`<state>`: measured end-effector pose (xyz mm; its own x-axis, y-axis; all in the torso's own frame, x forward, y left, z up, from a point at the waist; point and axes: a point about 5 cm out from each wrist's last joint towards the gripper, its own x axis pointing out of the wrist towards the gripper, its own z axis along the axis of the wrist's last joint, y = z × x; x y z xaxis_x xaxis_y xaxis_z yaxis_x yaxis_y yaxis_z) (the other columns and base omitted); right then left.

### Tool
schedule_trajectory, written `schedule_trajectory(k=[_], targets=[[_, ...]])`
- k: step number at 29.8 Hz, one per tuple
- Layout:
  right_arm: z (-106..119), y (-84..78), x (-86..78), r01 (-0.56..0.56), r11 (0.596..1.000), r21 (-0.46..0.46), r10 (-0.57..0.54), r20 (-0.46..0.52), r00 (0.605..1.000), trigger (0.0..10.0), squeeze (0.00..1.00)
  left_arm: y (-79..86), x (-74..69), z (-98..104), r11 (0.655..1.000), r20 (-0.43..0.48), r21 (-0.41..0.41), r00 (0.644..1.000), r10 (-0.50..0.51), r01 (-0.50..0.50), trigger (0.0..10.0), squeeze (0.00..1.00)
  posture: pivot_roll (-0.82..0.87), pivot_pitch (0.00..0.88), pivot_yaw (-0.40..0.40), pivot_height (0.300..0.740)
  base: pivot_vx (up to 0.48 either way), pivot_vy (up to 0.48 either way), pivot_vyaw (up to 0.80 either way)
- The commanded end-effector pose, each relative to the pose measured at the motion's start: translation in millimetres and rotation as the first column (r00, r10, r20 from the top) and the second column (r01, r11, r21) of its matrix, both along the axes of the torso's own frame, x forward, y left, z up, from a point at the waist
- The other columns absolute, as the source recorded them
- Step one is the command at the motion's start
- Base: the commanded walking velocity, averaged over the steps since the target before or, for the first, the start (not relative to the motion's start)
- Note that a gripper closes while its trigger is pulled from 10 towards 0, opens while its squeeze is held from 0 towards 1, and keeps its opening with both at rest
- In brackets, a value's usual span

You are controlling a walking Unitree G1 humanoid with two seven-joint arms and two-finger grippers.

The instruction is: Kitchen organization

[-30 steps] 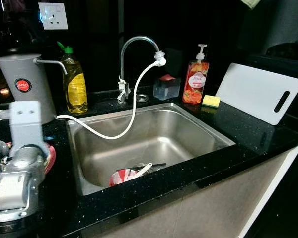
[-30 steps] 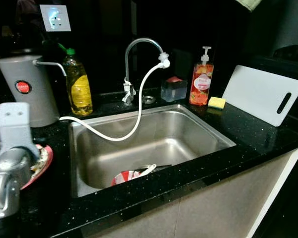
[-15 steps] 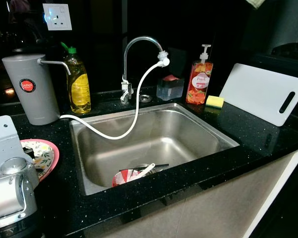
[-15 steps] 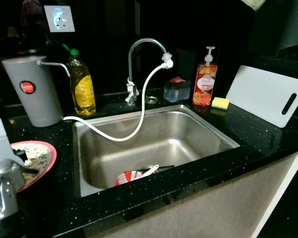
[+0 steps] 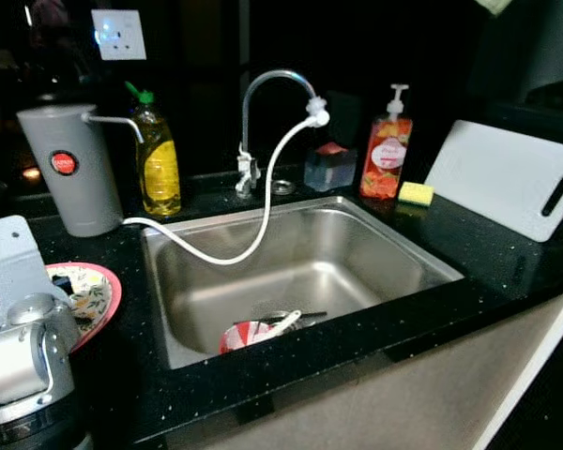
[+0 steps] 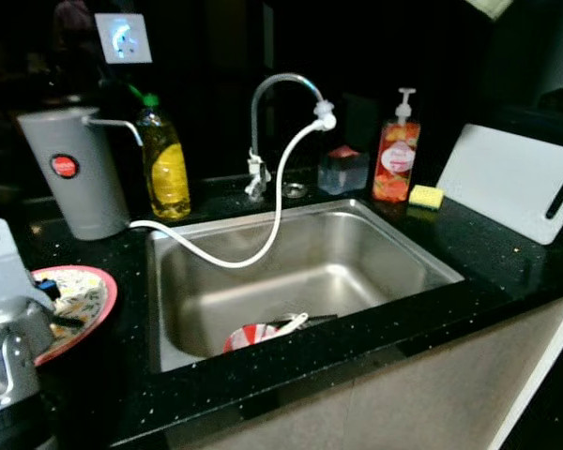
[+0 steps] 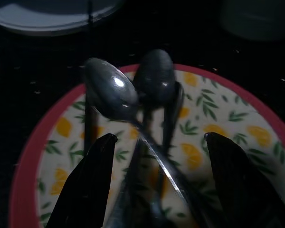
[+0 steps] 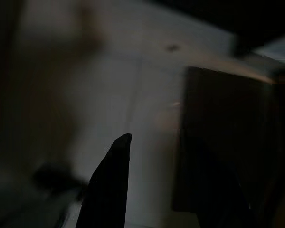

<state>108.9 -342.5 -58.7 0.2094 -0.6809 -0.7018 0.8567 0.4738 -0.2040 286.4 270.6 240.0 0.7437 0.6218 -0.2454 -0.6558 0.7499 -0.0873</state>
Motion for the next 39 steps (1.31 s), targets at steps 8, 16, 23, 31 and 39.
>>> schedule_trajectory(k=[8, 16, 23, 31, 39], targets=[[61, -47.5, 53.9, 0.085, 0.966, -0.245, -0.03, 0.217, 0.976, 10.0, 0.0, -1.3, 2.9, -2, 1.0, -0.021, 0.001, 1.0, -0.007, 0.007, 10.0, 0.0, -0.07, 0.025, 0.01, 0.74, 0.0, 0.0, 0.0], [155, -78.9, 113.2, 0.175, 0.866, -0.467, 0.067, 0.458, 0.887, 10.0, 0.0, -1.5, 3.2, -3, 1.0, -0.016, -0.004, 1.0, -0.003, 0.003, 10.0, 0.0, -0.07, 0.025, 0.007, 0.74, 0.0, 0.0, 0.0], [257, -78.1, 155.0, 0.238, 0.712, -0.66, 0.307, 0.599, 0.74, 10.0, 0.0, 0.2, 2.2, -1, 1.0, -0.008, -0.004, 1.0, 0.006, -0.006, 10.0, 0.0, -0.07, 0.028, 0.009, 0.74, 0.0, 0.0, 0.0], [348, 32.6, 216.9, -0.08, 0.509, -0.857, 0.848, 0.483, 0.22, 10.0, 0.0, 1.0, 2.5, 1, 1.0, -0.001, 0.006, 1.0, 0.011, -0.011, 10.0, 0.0, -0.06, 0.028, 0.005, 0.74, 0.0, 0.0, 0.0], [339, 107.0, 225.1, -0.314, 0.35, -0.883, 0.915, 0.393, -0.086, 10.0, 0.0, 1.8, 1.9, 1, 1.0, -0.003, 0.011, 1.0, 0.013, -0.013, 10.0, 0.0, -0.05, 0.026, 0.006, 0.74, 0.0, 0.0, 0.0]])
